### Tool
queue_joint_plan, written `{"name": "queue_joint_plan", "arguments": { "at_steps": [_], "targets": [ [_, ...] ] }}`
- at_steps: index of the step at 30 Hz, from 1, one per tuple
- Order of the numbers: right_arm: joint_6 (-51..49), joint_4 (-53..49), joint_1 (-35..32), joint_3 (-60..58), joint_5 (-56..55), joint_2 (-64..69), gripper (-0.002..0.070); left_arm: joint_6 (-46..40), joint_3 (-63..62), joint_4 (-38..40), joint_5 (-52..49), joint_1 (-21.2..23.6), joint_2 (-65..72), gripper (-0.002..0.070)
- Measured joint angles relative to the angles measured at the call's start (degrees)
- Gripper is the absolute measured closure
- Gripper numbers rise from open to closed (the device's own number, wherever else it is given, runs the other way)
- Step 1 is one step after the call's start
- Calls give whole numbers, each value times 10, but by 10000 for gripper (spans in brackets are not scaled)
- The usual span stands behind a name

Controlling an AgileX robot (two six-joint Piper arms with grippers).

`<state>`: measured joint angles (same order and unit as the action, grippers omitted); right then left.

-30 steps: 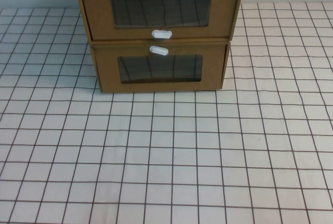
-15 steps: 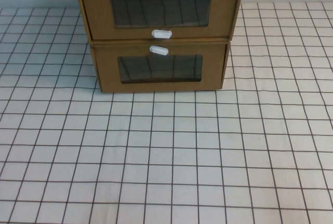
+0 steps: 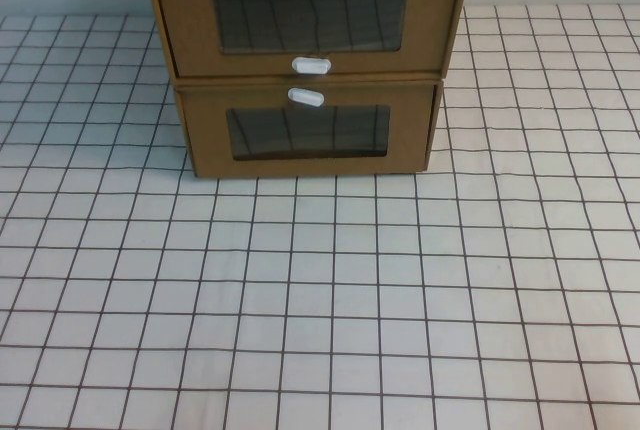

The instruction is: Close the shoe box

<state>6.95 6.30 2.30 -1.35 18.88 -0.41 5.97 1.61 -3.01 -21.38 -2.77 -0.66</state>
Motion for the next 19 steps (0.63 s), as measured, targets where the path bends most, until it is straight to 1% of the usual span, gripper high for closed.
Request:
{"name": "queue_joint_plan", "arguments": {
  "at_steps": [15, 19],
  "targets": [
    [-11, 2, 0, 0, 16, 0, 689, 0, 0, 0, 0, 0, 0, 680],
    [-11, 42, 0, 0, 16, 0, 689, 0, 0, 0, 0, 0, 0, 680]
  ]
}}
